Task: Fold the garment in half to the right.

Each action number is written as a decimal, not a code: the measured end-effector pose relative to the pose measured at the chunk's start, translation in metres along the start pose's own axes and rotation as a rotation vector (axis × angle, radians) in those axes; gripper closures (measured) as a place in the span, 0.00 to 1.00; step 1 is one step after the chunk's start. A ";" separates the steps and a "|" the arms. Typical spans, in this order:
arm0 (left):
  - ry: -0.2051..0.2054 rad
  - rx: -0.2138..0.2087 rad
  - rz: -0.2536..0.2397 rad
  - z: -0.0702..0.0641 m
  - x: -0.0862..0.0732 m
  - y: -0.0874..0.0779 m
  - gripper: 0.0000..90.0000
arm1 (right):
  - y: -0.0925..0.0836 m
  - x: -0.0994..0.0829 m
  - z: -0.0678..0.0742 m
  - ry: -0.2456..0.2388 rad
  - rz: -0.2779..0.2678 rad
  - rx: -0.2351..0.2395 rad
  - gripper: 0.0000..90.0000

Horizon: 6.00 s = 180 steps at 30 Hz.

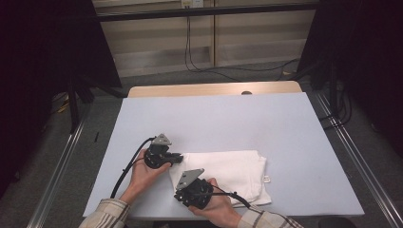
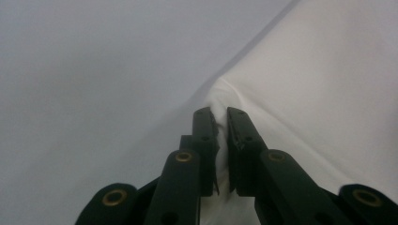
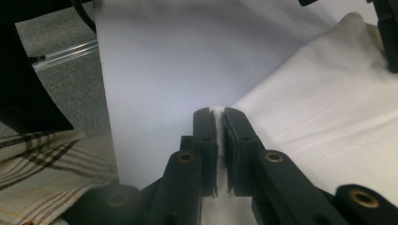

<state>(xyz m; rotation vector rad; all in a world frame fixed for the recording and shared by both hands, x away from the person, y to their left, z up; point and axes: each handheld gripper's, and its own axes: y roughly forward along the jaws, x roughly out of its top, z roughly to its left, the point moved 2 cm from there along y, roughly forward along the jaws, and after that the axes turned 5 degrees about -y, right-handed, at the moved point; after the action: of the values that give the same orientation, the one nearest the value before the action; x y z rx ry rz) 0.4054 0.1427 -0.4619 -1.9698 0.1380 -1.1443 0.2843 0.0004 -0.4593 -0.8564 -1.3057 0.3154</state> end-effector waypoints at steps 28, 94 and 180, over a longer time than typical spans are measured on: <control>-0.092 -0.057 -0.075 0.005 0.005 -0.013 0.93 | -0.020 0.007 -0.008 0.079 -0.091 0.033 0.94; -0.183 -0.004 -0.155 0.022 0.025 -0.064 0.94 | -0.033 0.062 -0.009 0.051 -0.242 0.012 0.94; -0.083 -0.093 -0.094 -0.043 0.094 0.001 0.94 | -0.119 -0.011 -0.032 0.180 -0.314 -0.144 0.94</control>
<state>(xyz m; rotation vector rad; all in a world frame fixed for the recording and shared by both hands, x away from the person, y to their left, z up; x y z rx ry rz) 0.4273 0.0723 -0.3898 -2.1220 0.0561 -1.1318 0.2809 -0.0976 -0.3836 -0.7665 -1.2808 -0.1021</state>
